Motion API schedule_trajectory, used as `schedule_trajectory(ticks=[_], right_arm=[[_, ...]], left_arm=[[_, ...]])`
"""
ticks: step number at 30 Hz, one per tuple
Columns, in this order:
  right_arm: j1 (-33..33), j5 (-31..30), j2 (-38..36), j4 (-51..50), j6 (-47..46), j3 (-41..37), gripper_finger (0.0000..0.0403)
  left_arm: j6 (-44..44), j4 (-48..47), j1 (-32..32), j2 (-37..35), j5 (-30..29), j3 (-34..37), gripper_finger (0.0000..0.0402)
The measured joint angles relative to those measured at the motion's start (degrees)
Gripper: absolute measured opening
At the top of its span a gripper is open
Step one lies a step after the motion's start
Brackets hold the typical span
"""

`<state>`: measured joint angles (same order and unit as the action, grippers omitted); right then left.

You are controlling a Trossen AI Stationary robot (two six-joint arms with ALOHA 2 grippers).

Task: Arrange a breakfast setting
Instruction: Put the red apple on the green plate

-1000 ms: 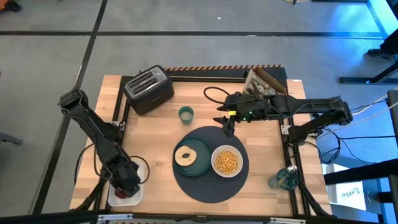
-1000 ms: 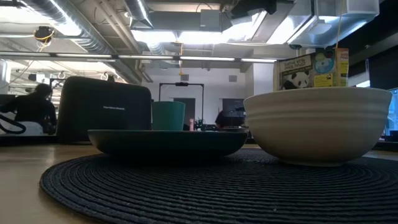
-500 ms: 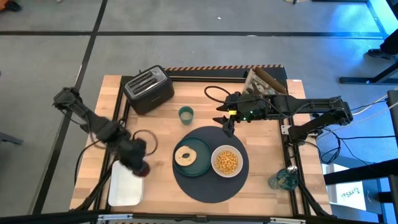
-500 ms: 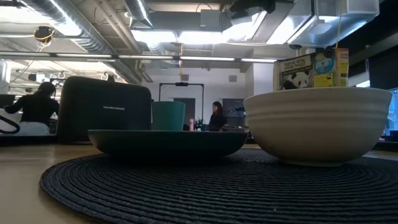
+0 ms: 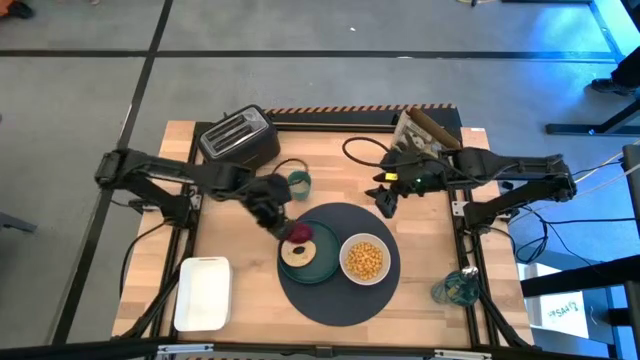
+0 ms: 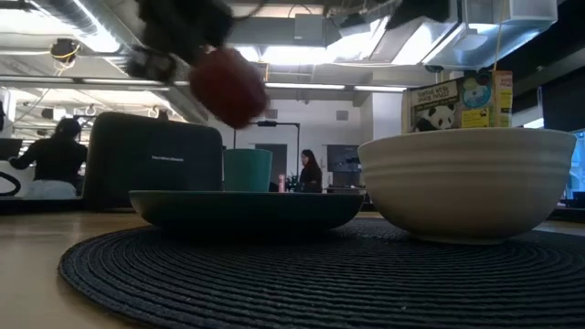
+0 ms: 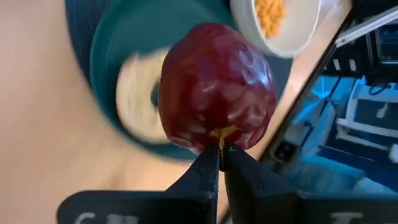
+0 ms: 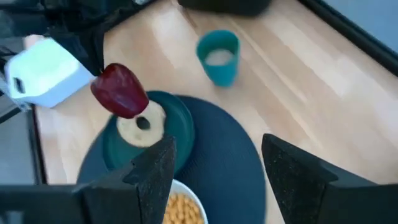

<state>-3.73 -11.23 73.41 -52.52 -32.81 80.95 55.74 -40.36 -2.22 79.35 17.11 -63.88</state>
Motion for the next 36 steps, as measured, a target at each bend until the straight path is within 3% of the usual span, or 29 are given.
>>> schedule_trajectory(ticks=[9,16,22,26,30,36], right_arm=[[0.0,-0.8,-2.5,-6.1,-5.0,0.0,0.0230],[0.0,-1.0,-2.6,-6.4,-5.8,0.0,0.0230],[0.0,-1.3,-2.6,-6.8,-5.5,0.0,0.0230],[0.0,-1.3,-2.7,-8.3,-5.5,0.0,0.0230],[0.0,-1.3,-2.7,-8.3,-5.4,0.0,0.0230],[0.0,-1.3,-2.7,-8.2,-4.4,0.0,0.0230]], left_arm=[[-7.8,8.1,4.1,13.0,1.4,-0.5,0.0006],[-11.6,8.0,4.6,18.5,-0.2,-7.5,0.0008],[-14.4,3.3,4.6,20.3,1.4,-12.3,0.0009],[-19.4,-4.1,4.6,20.4,-1.3,-13.9,0.0010],[-23.9,-5.3,4.6,20.4,-3.5,-14.0,0.0010],[-41.9,-5.4,3.7,20.4,-9.0,-14.0,0.0015]])
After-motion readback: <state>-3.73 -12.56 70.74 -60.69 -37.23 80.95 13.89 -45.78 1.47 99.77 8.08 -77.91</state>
